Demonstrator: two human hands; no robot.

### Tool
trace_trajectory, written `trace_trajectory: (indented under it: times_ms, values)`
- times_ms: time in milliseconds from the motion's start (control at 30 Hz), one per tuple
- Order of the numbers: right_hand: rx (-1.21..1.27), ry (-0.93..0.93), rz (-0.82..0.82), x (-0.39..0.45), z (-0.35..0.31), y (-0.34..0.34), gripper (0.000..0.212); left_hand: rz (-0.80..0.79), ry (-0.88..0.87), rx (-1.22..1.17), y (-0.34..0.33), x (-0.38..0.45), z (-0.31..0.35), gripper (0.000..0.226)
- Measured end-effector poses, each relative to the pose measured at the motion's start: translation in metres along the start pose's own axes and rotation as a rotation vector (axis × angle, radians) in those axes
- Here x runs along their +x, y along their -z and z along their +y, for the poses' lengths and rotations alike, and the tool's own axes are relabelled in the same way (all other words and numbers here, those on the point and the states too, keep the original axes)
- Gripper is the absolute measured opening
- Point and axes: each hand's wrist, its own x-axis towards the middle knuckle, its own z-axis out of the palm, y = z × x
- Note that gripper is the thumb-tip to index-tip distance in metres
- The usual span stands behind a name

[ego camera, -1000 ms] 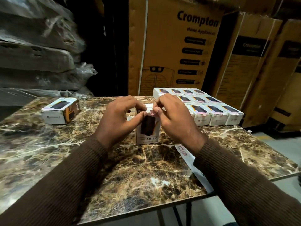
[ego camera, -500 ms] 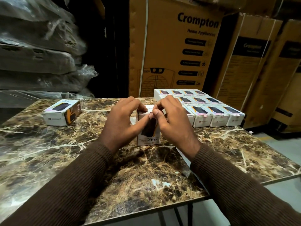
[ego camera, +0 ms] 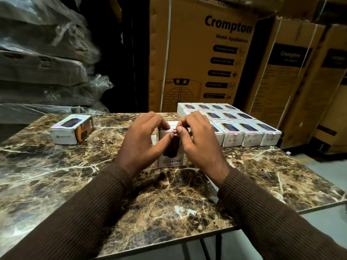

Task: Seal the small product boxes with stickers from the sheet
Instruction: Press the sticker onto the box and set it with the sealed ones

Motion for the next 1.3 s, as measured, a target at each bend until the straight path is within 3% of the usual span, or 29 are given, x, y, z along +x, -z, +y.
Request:
trace_trajectory:
  times_ms: [900, 1033, 1167, 1300]
  values:
    - [0.097, -0.166, 0.050, 0.003, -0.014, -0.004, 0.006, 0.008, 0.041, 0.032, -0.002, 0.001, 0.004, 0.017]
    - [0.219, -0.075, 0.022, 0.000, -0.006, 0.004, 0.018, 0.013, 0.053, 0.013, -0.002, 0.001, 0.002, 0.018]
    - [0.118, 0.095, -0.043, -0.005, 0.006, 0.012, 0.016, -0.006, 0.064, 0.005, -0.003, 0.001, 0.000, 0.018]
    - [0.082, 0.151, -0.039, -0.006, 0.013, 0.011, 0.010, -0.015, 0.056, 0.006, -0.003, 0.001, 0.000, 0.015]
